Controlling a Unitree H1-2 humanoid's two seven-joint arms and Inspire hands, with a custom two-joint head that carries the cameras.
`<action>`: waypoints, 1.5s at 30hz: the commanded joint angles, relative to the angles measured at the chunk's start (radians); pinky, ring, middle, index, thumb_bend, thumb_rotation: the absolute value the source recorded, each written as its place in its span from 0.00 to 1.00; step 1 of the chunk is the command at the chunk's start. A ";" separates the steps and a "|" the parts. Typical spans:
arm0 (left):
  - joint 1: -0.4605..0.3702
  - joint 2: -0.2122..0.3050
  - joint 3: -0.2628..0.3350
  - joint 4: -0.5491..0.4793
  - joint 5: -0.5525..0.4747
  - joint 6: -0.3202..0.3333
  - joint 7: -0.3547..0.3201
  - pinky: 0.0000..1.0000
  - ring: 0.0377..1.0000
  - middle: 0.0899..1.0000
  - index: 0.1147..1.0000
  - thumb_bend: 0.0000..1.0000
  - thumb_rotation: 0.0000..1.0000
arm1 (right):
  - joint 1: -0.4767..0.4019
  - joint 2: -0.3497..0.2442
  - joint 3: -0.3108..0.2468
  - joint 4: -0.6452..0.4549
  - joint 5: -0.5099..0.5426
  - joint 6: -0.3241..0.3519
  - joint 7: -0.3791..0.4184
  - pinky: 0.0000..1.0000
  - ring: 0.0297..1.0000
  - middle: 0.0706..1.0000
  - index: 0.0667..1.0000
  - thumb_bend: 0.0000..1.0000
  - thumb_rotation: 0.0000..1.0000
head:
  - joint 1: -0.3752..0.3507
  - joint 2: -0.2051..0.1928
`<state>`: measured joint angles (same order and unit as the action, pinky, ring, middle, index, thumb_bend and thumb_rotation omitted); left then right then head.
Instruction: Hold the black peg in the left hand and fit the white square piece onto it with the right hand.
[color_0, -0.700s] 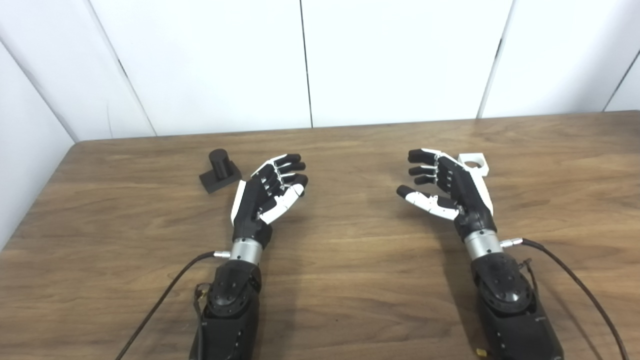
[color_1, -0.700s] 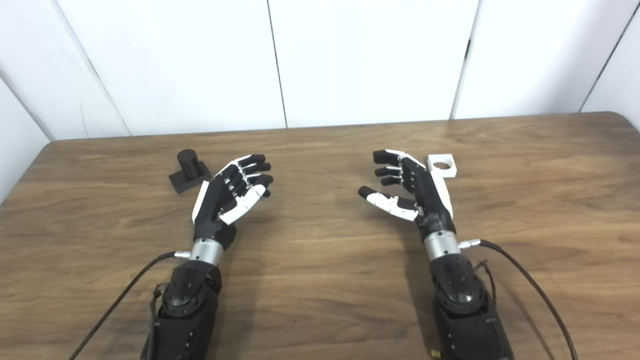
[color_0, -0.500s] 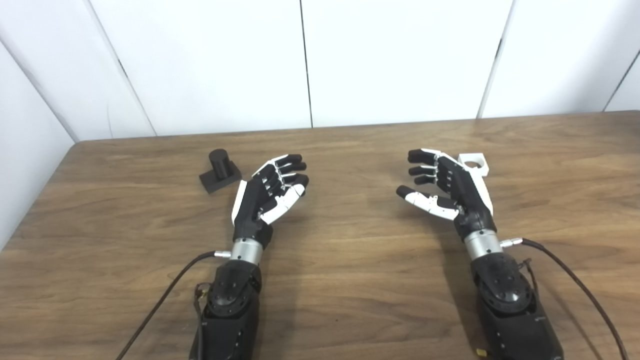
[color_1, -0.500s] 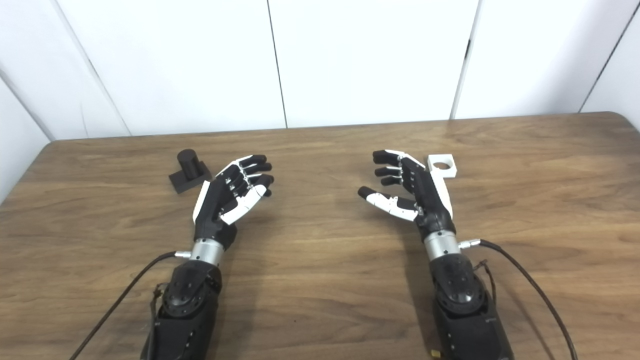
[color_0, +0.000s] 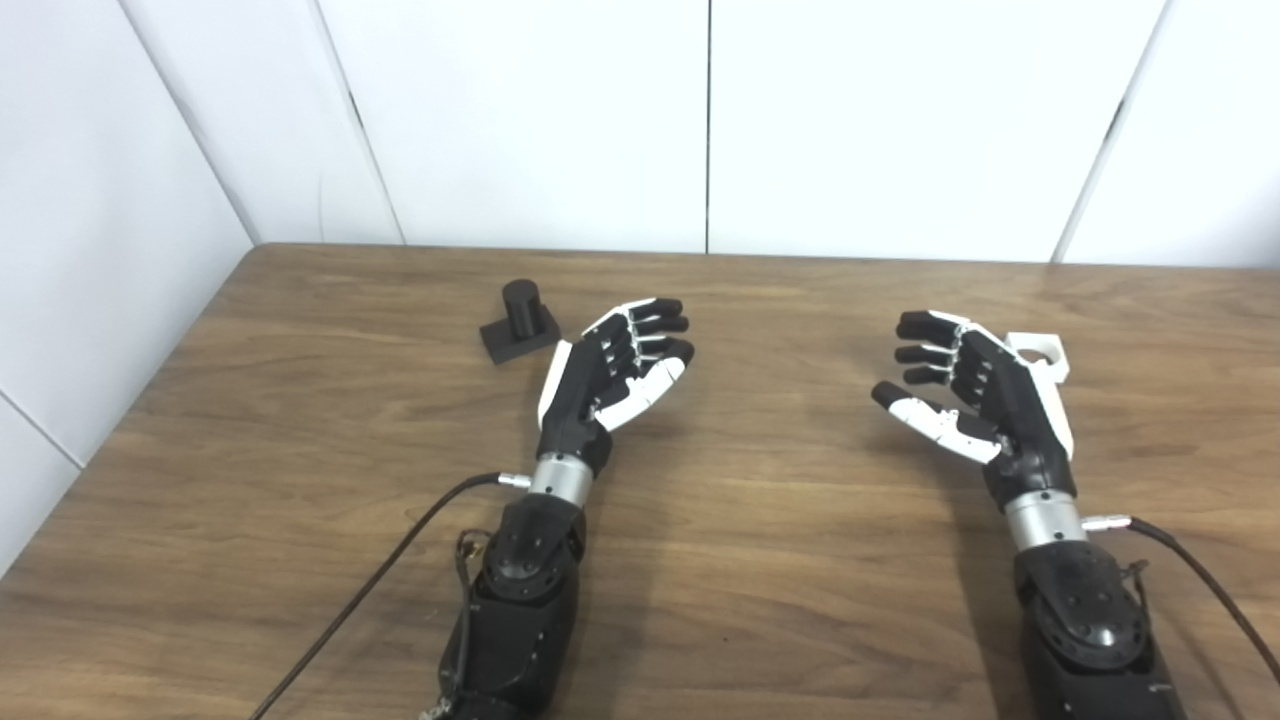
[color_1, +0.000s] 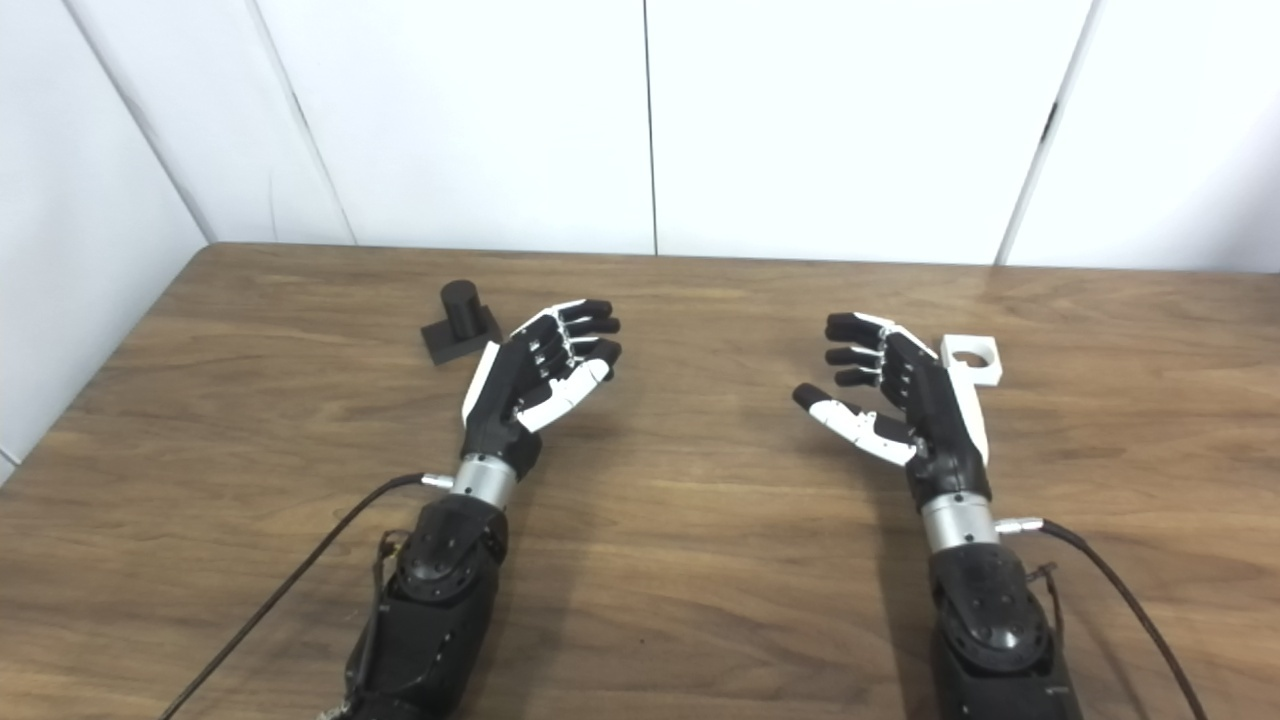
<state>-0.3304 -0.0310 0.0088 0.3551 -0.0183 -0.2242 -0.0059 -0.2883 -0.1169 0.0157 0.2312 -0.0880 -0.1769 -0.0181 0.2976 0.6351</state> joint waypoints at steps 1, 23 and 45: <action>0.014 -0.010 -0.008 0.035 0.007 -0.041 0.004 0.55 0.62 0.67 0.63 0.55 0.25 | -0.013 -0.021 -0.010 0.027 -0.001 -0.053 0.002 0.58 0.66 0.70 0.67 0.67 0.23 | 0.006 0.001; 0.005 0.106 -0.044 -0.133 0.172 0.067 0.021 0.53 0.62 0.65 0.60 0.56 0.14 | -0.027 -0.031 -0.010 0.050 -0.016 -0.072 -0.005 0.60 0.66 0.70 0.67 0.69 0.28 | 0.004 0.000; -0.040 0.272 -0.071 -0.315 0.348 0.215 -0.019 0.49 0.59 0.65 0.61 0.63 0.01 | -0.046 -0.043 -0.011 0.065 -0.022 -0.065 0.005 0.59 0.67 0.70 0.68 0.68 0.25 | 0.016 -0.007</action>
<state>-0.3134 0.2174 -0.0729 0.0759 0.3182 -0.0014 -0.0396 -0.3245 -0.1331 0.0095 0.2849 -0.0999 -0.2102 -0.0149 0.3129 0.6274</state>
